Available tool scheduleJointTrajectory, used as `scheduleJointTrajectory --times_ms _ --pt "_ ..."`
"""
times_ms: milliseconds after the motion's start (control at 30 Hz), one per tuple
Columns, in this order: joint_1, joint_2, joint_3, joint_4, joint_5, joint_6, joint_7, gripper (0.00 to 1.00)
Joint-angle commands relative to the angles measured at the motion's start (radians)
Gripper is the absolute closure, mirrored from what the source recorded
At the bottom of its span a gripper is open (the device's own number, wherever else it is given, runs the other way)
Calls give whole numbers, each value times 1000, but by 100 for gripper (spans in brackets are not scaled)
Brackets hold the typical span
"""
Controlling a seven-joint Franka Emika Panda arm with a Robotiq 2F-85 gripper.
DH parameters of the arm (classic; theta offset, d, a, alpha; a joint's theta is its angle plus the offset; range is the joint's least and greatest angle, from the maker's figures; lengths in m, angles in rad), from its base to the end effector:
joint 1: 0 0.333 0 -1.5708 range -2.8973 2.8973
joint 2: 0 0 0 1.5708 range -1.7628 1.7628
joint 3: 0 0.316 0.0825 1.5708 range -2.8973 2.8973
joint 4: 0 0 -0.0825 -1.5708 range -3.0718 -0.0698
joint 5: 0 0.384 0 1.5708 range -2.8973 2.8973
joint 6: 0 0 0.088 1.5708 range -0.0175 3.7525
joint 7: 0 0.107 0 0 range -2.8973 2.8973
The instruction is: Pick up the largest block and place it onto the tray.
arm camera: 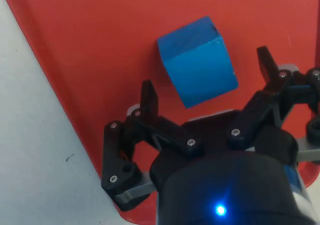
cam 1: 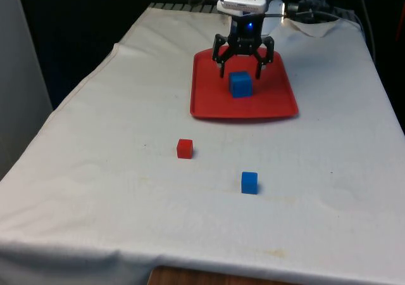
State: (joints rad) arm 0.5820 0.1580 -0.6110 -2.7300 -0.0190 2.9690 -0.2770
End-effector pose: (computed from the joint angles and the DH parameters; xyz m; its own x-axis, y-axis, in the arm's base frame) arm 0.4075 -0.0208 0.1934 0.9577 0.2775 0.0766 0.2673 -0.9560 0.1211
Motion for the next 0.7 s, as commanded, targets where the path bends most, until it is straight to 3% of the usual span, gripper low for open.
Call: scheduleJointTrajectory --times_ms 0,133,433,467,667 --pt "-5 -23 6 -5 10 -7 -8 0" --pt "0 -13 -3 4 0 -3 0 0" --pt "-1 -95 -26 32 -22 -86 -6 0" --pt "-1 -109 -21 24 -5 -84 -17 0" --pt "-2 -118 -26 66 -20 -132 -8 0"
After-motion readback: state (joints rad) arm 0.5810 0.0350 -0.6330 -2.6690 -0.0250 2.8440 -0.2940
